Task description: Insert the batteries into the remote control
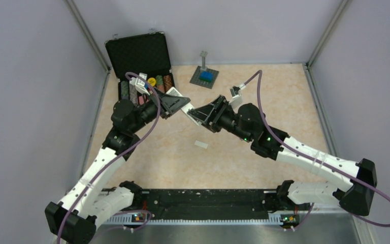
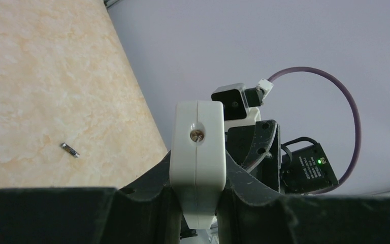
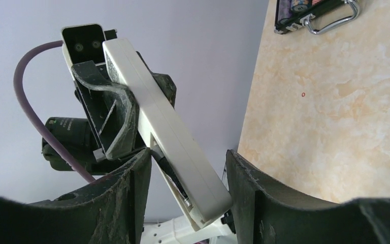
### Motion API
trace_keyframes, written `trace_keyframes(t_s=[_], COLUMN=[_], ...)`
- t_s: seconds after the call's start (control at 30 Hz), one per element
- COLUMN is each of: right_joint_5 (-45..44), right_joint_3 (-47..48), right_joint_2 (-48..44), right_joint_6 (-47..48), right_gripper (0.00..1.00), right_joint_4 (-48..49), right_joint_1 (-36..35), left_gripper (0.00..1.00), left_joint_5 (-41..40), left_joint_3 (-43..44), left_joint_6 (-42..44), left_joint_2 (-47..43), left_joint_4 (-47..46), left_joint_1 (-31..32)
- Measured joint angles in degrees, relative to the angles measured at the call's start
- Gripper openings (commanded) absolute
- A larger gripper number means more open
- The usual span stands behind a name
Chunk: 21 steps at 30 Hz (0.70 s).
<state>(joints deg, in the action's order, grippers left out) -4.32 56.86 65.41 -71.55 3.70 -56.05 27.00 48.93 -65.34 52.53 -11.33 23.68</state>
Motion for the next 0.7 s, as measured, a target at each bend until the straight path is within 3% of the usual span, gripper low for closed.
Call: trace_keyframes(t_s=[0.37, 0.7], right_joint_5=[1.05, 1.99], right_joint_3=[-1.60, -3.26], right_joint_2=[0.02, -0.22], right_joint_6=[0.90, 1.73], right_gripper=[0.55, 0.86], right_joint_4=[-0.28, -0.28], right_joint_1=[0.04, 0.59], left_gripper=[0.00, 0.00], left_joint_5=[-3.91, -3.85], left_joint_3=[2.51, 2.49], left_joint_6=[-2.34, -0.17], left_joint_2=[1.86, 1.84], left_joint_4=[5.60, 5.27], left_joint_1=[-0.35, -0.39])
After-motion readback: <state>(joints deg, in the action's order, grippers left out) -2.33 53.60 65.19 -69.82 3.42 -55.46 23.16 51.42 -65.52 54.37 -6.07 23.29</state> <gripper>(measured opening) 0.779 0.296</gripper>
